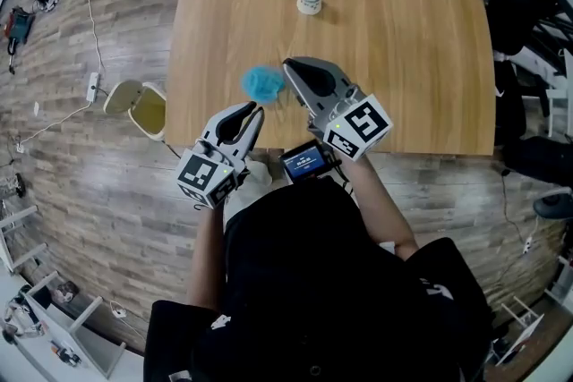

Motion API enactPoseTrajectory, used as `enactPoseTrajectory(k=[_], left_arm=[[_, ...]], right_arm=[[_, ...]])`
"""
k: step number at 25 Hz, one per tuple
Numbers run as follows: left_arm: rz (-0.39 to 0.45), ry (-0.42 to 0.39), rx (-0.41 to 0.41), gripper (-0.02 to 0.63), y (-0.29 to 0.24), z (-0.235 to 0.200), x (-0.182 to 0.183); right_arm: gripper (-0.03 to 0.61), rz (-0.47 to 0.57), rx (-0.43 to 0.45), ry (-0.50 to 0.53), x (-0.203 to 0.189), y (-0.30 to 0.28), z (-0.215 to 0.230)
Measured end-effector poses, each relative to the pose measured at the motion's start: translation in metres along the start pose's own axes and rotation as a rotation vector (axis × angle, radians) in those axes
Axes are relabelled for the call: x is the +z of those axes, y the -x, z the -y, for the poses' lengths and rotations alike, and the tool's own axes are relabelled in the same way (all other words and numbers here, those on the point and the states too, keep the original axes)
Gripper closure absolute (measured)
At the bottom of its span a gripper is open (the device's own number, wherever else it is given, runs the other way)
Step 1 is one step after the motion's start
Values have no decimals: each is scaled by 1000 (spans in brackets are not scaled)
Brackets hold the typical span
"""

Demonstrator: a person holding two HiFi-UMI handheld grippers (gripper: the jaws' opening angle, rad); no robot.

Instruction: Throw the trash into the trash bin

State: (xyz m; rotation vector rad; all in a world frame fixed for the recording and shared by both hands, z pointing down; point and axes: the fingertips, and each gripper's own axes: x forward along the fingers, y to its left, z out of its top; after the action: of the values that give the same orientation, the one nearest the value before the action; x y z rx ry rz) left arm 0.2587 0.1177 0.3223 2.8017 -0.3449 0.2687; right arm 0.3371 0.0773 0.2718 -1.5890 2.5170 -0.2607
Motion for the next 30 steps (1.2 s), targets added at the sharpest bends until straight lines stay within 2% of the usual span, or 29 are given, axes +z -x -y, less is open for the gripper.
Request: enactPoseTrajectory(k=[2, 3, 4, 7, 11, 15, 19, 20, 21, 25, 30], left_arm=[[-77, 16, -13, 437, -14, -11, -21], [-111, 9, -6, 408, -21, -18, -32], [-148, -4, 9, 344, -28, -27, -44], [-296, -56, 63, 261, -47, -62, -91], [-488, -172, 62, 259, -72, -88, -139], [-606, -265, 73, 259, -90, -108, -183], [-668, -300, 85, 259, -100, -109, -198], [-683, -306, 92, 264, -100, -110, -201], [-695, -316, 101, 310, -100, -110, -202], [-694, -333, 161, 594, -97, -115, -200], [-639, -325, 230, 600, -89, -118, -179]], right_arm=[[580, -21, -12, -2, -7, 2, 2], [580, -33, -18, -4, -11, 3, 3], [580, -46, -26, -8, -17, 4, 5], [580, -77, -64, -29, -31, 6, 12], [580, -99, -86, -29, -36, 13, 13], [580, -108, -88, -42, -43, 20, 14], [581, -120, -84, -62, -50, 28, 13], [580, -123, -80, -65, -51, 29, 11], [580, -126, -75, -67, -52, 29, 10], [580, -125, -56, -65, -53, 26, 4], [580, -122, -38, -69, -51, 25, 7]])
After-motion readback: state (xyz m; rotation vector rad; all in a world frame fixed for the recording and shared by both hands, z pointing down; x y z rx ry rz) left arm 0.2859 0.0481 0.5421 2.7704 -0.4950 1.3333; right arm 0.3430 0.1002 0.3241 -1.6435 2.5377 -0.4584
